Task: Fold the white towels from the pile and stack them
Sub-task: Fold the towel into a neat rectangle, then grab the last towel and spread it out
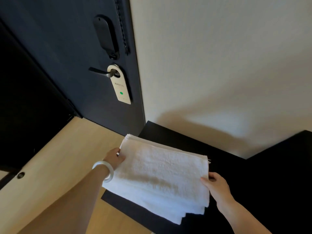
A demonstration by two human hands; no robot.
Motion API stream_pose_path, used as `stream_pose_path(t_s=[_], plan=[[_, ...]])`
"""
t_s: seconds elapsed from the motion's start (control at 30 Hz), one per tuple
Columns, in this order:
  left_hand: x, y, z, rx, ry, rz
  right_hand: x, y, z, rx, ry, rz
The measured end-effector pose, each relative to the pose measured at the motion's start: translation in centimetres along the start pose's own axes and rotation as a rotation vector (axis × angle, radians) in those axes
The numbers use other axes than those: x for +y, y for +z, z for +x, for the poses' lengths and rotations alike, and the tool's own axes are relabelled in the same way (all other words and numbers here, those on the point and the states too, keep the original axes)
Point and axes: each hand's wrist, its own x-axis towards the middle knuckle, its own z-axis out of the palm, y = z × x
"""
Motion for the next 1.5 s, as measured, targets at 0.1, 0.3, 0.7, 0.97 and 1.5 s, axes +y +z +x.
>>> stream_pose_path(t_s=[0.1, 0.3, 0.7, 0.97, 1.5], plan=[[-0.7, 0.9, 0.5, 0.079, -0.008, 0.016, 0.9, -0.1, 0.8, 0.030, -0.017, -0.023], [0.3, 1.6, -1.0, 0.216, 0.028, 0.261, 0.5, 0.2, 0.3, 0.093, -0.086, -0.156], [-0.3, 10.3, -4.8, -0.052, 0.357, 0.813, 2.0, 3.1, -0.8, -0.132, -0.621, -1.209], [5.5, 11.2, -8.0, -0.148, 0.326, 0.736, 0.7, -1.5, -3.1, -0.002, -0.521, -1.112], [36.2, 29.4, -31.1, -0.146, 0.836, 0.639, 3.7, -37.9, -5.3, 0.271, -0.541, -0.601]])
